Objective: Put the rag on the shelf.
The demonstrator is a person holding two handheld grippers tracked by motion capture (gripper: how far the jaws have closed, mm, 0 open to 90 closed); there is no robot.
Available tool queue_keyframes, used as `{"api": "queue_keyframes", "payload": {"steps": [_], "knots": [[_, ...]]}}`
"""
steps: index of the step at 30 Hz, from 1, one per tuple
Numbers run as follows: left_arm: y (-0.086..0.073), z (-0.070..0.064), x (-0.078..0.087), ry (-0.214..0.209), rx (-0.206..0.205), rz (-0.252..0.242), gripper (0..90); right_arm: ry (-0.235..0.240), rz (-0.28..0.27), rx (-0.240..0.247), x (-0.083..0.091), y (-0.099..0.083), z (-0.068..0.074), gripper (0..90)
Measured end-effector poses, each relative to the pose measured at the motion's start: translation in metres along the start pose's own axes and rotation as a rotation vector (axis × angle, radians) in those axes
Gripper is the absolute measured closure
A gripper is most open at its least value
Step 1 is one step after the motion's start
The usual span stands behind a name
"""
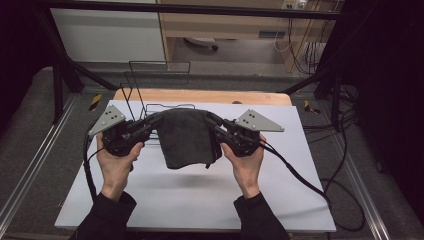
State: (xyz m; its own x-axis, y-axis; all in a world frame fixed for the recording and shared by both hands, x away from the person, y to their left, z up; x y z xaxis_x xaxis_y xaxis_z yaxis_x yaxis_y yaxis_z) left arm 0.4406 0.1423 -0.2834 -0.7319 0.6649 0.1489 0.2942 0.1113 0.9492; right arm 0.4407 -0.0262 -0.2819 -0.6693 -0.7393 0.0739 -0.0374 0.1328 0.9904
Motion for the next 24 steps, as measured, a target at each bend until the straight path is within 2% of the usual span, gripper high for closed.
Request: {"api": "queue_keyframes", "payload": {"steps": [24], "knots": [[0.050, 0.013, 0.016, 0.027, 0.007, -0.145, 80.3, -0.024, -0.110, 0.026, -0.029, 0.045, 0.004, 79.1]]}}
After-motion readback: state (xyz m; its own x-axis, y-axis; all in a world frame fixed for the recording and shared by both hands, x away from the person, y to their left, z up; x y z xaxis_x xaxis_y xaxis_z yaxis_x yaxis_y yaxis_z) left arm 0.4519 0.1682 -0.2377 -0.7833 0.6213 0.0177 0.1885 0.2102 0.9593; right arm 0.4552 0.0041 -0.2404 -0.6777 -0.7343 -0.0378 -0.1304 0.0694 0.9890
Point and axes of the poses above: each handheld gripper's, and its own axes: x roughly backward along the jaws, y roughly out of its top, z roughly to its left, the point moved 10 cm from there along -x, roughly forward along the jaws, and after that the axes turned 10 degrees about x, right-handed, at the moved point
